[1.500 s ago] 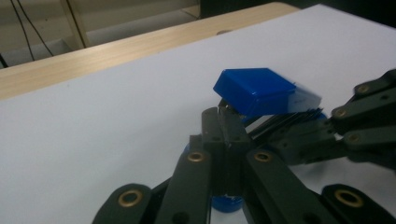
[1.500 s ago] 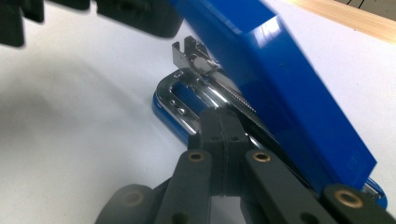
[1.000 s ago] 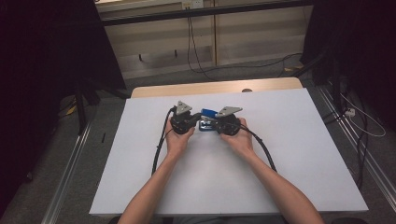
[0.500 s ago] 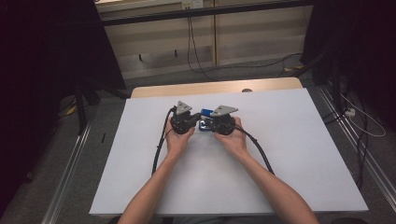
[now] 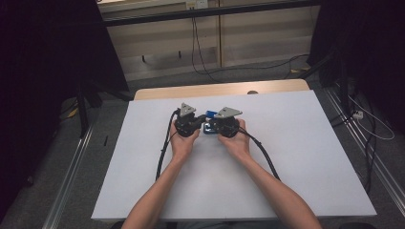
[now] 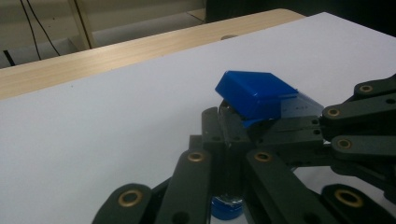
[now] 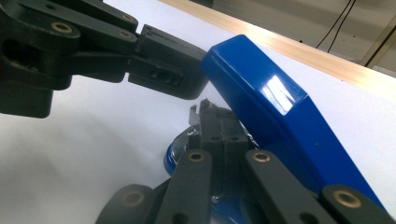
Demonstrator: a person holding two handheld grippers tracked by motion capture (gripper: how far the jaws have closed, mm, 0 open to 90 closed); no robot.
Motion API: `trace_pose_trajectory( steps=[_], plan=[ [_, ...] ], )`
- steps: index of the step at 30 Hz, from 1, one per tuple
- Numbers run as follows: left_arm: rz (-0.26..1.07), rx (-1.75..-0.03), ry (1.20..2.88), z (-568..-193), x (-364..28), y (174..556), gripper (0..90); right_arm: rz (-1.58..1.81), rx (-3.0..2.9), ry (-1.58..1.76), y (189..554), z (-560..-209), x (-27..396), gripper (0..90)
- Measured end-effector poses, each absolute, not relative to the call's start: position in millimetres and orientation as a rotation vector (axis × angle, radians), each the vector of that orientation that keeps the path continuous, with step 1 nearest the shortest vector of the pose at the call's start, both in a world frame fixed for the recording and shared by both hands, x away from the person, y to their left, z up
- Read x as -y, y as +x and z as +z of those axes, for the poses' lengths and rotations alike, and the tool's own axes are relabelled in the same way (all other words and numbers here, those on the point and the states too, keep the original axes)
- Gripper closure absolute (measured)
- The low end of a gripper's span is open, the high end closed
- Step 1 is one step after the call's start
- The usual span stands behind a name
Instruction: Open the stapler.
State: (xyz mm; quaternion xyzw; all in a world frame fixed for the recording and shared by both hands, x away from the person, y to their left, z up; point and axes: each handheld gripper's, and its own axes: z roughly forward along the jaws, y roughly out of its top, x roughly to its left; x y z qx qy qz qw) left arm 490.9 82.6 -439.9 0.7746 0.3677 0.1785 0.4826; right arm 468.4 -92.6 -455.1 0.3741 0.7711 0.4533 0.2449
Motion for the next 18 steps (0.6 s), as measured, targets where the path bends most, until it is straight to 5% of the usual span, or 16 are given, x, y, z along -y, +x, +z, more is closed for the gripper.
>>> trace_pose_trajectory(
  steps=[18],
  plan=[
    [0.442,-0.868,1.918,-448.0,-78.5,494.3,90.0,1.239,-2.092,1.024,469.2,-448.8,97.7,90.0]
  ],
)
